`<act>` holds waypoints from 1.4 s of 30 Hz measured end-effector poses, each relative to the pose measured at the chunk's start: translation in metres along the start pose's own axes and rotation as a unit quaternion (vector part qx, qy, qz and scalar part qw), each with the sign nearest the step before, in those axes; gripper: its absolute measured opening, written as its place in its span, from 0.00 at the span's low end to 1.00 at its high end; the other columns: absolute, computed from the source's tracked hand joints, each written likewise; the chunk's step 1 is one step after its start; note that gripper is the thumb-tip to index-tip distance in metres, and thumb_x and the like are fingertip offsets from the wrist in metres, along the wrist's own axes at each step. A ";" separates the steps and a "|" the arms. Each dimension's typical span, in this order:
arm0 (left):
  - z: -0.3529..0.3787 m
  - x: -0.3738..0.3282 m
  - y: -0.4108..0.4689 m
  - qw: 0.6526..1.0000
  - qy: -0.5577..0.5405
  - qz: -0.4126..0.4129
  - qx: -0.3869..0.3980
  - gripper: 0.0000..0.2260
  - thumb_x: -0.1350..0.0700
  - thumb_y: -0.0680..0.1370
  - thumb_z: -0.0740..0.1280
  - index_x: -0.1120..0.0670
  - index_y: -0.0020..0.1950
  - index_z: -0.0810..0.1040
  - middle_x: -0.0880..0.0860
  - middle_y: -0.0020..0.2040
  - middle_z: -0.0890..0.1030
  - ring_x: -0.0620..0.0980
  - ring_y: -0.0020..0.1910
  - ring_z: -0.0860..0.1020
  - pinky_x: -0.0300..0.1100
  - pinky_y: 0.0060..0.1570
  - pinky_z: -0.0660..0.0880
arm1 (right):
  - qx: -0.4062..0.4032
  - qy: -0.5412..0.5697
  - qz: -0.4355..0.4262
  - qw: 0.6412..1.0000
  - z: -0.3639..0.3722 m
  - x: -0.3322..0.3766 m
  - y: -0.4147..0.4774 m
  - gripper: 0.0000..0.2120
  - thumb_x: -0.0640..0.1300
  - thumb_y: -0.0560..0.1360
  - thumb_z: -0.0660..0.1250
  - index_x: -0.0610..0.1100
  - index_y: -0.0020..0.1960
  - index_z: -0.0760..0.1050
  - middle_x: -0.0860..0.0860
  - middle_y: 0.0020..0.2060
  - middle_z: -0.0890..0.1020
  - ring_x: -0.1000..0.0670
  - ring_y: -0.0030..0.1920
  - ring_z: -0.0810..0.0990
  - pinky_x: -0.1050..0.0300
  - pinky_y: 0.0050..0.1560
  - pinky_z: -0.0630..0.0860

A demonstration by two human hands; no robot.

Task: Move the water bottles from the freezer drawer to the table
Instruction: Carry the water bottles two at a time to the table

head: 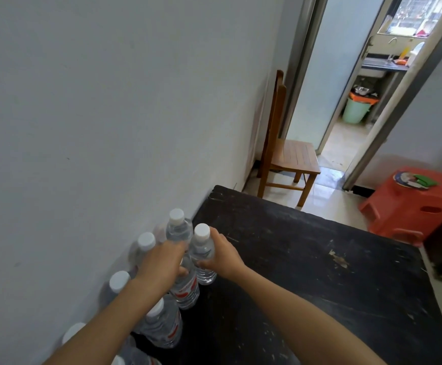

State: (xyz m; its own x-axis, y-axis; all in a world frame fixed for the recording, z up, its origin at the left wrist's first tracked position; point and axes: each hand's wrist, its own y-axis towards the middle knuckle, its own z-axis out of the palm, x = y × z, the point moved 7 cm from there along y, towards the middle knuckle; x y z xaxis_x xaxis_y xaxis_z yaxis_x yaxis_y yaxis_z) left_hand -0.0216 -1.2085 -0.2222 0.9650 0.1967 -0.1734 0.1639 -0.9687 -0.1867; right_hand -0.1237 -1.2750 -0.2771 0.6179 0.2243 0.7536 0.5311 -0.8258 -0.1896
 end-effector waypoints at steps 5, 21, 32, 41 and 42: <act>0.006 -0.003 -0.001 1.000 0.015 0.002 0.000 0.16 0.52 0.75 0.66 0.55 0.60 0.68 0.55 0.57 0.77 0.53 0.54 0.77 0.41 0.49 0.71 | 0.031 -0.047 0.013 0.998 0.000 0.000 -0.002 0.40 0.51 0.67 0.73 0.59 0.69 0.51 0.44 0.62 0.72 0.43 0.61 0.73 0.43 0.60 0.73; -0.026 -0.072 -0.075 0.971 0.068 0.109 -0.200 0.24 0.51 0.57 0.80 0.58 0.47 0.80 0.59 0.43 0.81 0.60 0.41 0.79 0.51 0.35 0.78 | -0.033 -0.044 0.045 0.998 -0.082 -0.021 -0.164 0.41 0.48 0.74 0.67 0.56 0.75 0.42 0.47 0.72 0.62 0.48 0.69 0.66 0.55 0.66 0.67; 0.013 -0.152 -0.155 0.979 -0.003 0.122 -0.161 0.26 0.44 0.77 0.59 0.51 0.73 0.61 0.52 0.75 0.59 0.52 0.74 0.55 0.47 0.71 0.56 | -0.146 -0.156 0.090 0.973 -0.140 -0.104 -0.309 0.36 0.52 0.75 0.64 0.53 0.75 0.47 0.48 0.72 0.60 0.48 0.71 0.60 0.54 0.67 0.66; 0.017 -0.185 -0.202 0.972 -0.051 0.166 -0.160 0.27 0.45 0.77 0.60 0.53 0.73 0.59 0.53 0.75 0.59 0.53 0.74 0.55 0.47 0.71 0.55 | -0.223 -0.280 0.172 0.918 -0.169 -0.131 -0.422 0.32 0.54 0.77 0.60 0.52 0.76 0.49 0.45 0.74 0.55 0.45 0.74 0.53 0.51 0.71 0.59; 0.015 -0.190 -0.206 0.969 -0.058 0.177 -0.160 0.27 0.45 0.77 0.60 0.53 0.73 0.59 0.53 0.74 0.60 0.53 0.73 0.55 0.47 0.71 0.56 | -0.232 -0.287 0.180 0.912 -0.171 -0.130 -0.436 0.32 0.55 0.77 0.60 0.52 0.76 0.49 0.45 0.74 0.56 0.45 0.74 0.55 0.51 0.70 0.60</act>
State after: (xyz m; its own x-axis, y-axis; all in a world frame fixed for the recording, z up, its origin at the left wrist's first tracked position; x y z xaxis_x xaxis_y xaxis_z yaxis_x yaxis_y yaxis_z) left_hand -0.2418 -1.0437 -0.1648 0.9458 -0.1583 -0.2835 -0.0997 -0.9725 0.2105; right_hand -0.5352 -1.0323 -0.1846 0.9763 0.0194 0.2156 0.0138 -0.9995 0.0277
